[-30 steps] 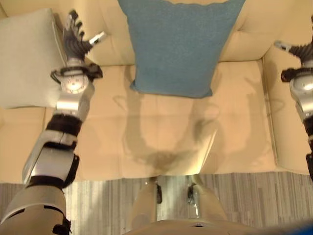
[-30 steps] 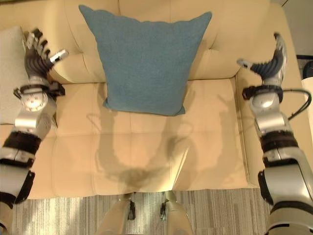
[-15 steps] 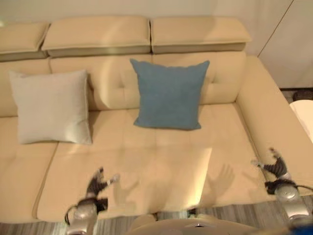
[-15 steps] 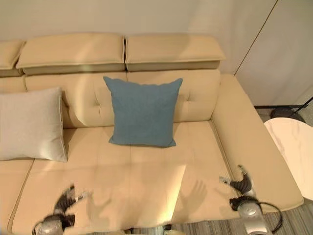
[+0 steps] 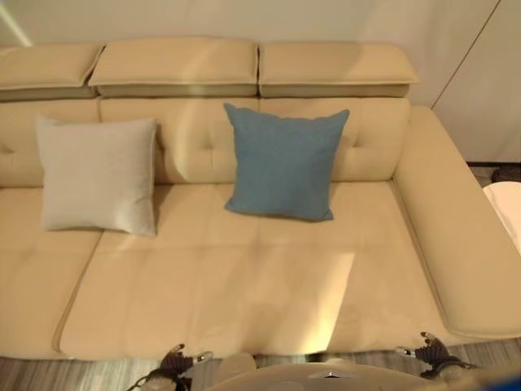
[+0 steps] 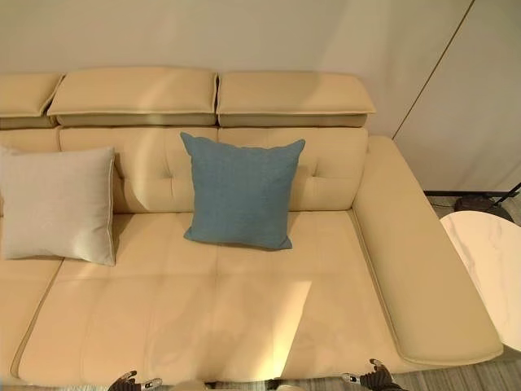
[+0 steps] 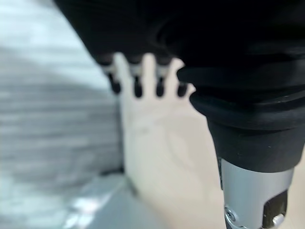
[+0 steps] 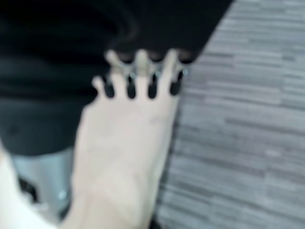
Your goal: Pick up all the scattered cushions and arrange them neatly on the sofa.
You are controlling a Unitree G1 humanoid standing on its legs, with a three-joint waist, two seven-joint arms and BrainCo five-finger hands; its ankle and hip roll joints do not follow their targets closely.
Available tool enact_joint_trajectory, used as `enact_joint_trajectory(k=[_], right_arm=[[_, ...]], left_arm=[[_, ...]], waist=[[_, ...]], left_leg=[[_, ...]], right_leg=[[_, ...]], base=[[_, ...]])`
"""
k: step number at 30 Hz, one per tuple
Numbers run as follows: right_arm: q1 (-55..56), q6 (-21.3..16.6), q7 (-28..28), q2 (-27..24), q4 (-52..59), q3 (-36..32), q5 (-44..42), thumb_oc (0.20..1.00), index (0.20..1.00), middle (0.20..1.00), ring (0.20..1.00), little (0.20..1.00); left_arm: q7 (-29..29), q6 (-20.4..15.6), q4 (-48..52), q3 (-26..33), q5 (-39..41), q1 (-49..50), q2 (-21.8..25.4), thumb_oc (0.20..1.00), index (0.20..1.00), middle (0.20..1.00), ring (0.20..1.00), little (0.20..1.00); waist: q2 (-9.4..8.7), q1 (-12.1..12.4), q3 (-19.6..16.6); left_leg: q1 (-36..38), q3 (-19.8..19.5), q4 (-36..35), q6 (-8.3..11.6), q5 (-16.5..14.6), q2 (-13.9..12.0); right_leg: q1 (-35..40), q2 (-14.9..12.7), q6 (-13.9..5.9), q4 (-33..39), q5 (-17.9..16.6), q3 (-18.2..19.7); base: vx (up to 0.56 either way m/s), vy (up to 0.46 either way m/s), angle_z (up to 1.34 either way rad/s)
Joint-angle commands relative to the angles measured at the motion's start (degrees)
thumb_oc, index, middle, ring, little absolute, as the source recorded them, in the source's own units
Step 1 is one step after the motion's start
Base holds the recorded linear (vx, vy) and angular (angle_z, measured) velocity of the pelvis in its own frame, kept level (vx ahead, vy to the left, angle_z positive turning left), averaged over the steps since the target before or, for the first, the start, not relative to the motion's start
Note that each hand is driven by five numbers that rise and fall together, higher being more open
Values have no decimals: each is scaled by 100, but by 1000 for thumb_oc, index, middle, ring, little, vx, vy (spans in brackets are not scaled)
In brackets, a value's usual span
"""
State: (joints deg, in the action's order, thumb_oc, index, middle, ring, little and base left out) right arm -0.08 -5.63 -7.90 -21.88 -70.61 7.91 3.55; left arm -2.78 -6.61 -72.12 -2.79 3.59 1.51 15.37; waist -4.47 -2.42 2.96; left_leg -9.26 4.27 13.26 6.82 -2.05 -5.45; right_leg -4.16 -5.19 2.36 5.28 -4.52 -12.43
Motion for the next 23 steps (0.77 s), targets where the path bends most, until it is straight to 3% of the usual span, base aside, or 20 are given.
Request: enact_joint_trajectory(k=[1, 3, 8, 10, 13, 23], right_arm=[[-191, 65, -20, -132, -42, -97, -78, 1000, 1000, 1000, 1000, 1000], [-240, 153, 0, -98, -97, -72, -17, 1000, 1000, 1000, 1000, 1000], [-350, 291, 1, 15, -161, 46, 182, 1000, 1000, 1000, 1000, 1000], [-390, 325, -2, 27, -220, 65, 173, 1000, 1000, 1000, 1000, 1000], [-330, 313, 68, 84, -417, 63, 61, 1000, 1000, 1000, 1000, 1000], [-340, 331, 95, 131, -402, 210, 166, 1000, 1000, 1000, 1000, 1000]], left_arm=[[-53, -77, 163, -314, -182, -151, 29, 1000, 1000, 1000, 1000, 1000], [-45, -67, 193, -377, -171, -221, 16, 1000, 1000, 1000, 1000, 1000], [-108, -68, 241, -450, -230, -393, 127, 1000, 1000, 1000, 1000, 1000], [-119, -57, 248, -446, -202, -458, 213, 1000, 1000, 1000, 1000, 1000], [-111, 15, 131, -246, -99, -387, 337, 1000, 1000, 1000, 1000, 1000], [-27, 120, -145, -227, -268, -227, 240, 1000, 1000, 1000, 1000, 1000]], waist=[[202, -32, -86], [197, -75, -58], [108, 3, 137], [127, 16, 231], [158, 261, 91], [100, 299, -284]], left_leg=[[759, -49, -696, -59, -297, 68], [790, -73, -894, -166, -435, 216], [697, -87, -1036, -426, -416, 553], [568, -103, -1010, -509, -339, 578], [478, -57, -1107, -606, -195, 613], [771, 37, -1431, -473, -86, 506]], right_leg=[[-345, -83, -1006, -126, -52, 235], [-586, -191, -1084, -228, -235, 306], [-1065, -507, -1348, -406, -581, 376], [-1163, -525, -1336, -724, -413, 512], [-539, -359, -1082, -1526, 271, 515], [87, -155, -1082, -570, 337, 478]], base=[[-189, 249, 17], [-177, 206, 19], [-222, 189, -23], [-286, 135, -38], [-193, 62, -11], [34, -73, -6]])
